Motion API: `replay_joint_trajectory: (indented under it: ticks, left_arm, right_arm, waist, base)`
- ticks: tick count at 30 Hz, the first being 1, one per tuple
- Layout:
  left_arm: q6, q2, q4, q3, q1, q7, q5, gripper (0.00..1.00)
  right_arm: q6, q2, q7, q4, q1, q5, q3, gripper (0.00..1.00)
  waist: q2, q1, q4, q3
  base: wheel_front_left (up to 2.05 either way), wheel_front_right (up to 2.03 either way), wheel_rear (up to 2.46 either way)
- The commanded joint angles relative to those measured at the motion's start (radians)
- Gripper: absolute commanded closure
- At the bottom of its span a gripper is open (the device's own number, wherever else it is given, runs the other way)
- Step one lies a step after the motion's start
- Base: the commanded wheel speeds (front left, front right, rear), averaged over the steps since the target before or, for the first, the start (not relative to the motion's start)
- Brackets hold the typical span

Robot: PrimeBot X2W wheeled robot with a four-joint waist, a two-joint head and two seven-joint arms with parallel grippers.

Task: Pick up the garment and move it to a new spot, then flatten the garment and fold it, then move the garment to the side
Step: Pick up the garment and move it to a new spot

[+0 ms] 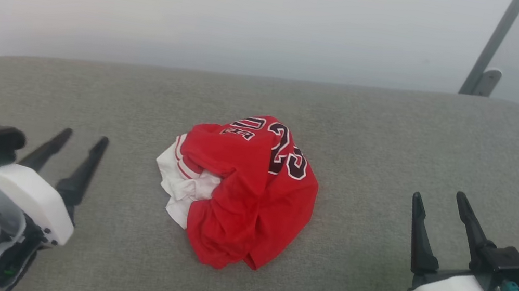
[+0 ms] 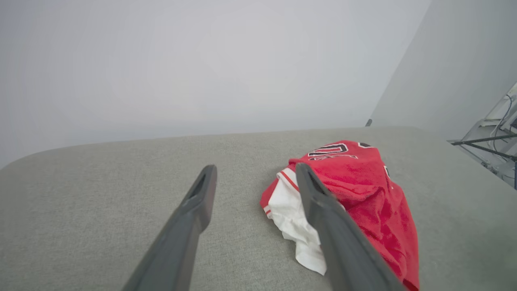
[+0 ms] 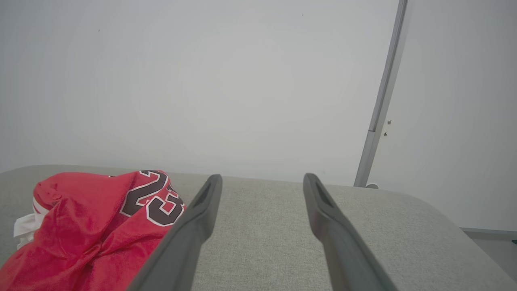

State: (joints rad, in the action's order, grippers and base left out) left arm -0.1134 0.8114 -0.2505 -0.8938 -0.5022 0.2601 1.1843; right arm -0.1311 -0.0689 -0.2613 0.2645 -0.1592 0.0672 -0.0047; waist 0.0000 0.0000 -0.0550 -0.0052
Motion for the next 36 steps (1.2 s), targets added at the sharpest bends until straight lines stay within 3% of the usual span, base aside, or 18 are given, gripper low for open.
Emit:
replay_joint_trajectory:
  ticks: [1,9,21,31,36]
  left_arm:
    - [0.001,-0.012,0.005,0.041,0.026,0.006,-0.023,0.0]
    - [0.057,-0.099,-0.009,0.322,0.219,0.006,-0.177,0.0]
    - [0.199,-0.272,-0.017,0.693,0.443,0.006,-0.45,0.0]
    - [0.242,-0.374,0.029,0.852,0.537,0.006,-0.633,0.0]
    - [0.244,-0.393,0.06,0.853,0.576,0.006,-0.675,0.0]
  right_arm:
    - [0.001,-0.001,-0.005,-0.003,0.013,-0.001,-0.004,0.0]
    - [0.001,0.001,-0.005,-0.015,0.038,-0.002,-0.019,0.0]
    - [0.001,0.006,-0.005,-0.034,0.058,-0.008,-0.029,0.0]
    - [0.001,0.009,-0.005,-0.05,0.073,-0.013,-0.035,0.0]
    - [0.001,0.01,-0.005,-0.054,0.086,-0.01,-0.039,0.0]
  waist:
    - [0.0,0.0,0.009,-0.006]
    - [0.0,0.0,0.037,-0.022]
    - [0.0,0.0,0.065,-0.032]
    - [0.0,0.0,0.076,-0.038]
    - [0.0,0.0,0.081,-0.04]
  base:
    - [0.0,0.0,0.0]
    - [0.0,0.0,0.0]
    - [0.0,0.0,0.0]
    - [0.0,0.0,0.0]
    - [0.0,0.0,0.0]
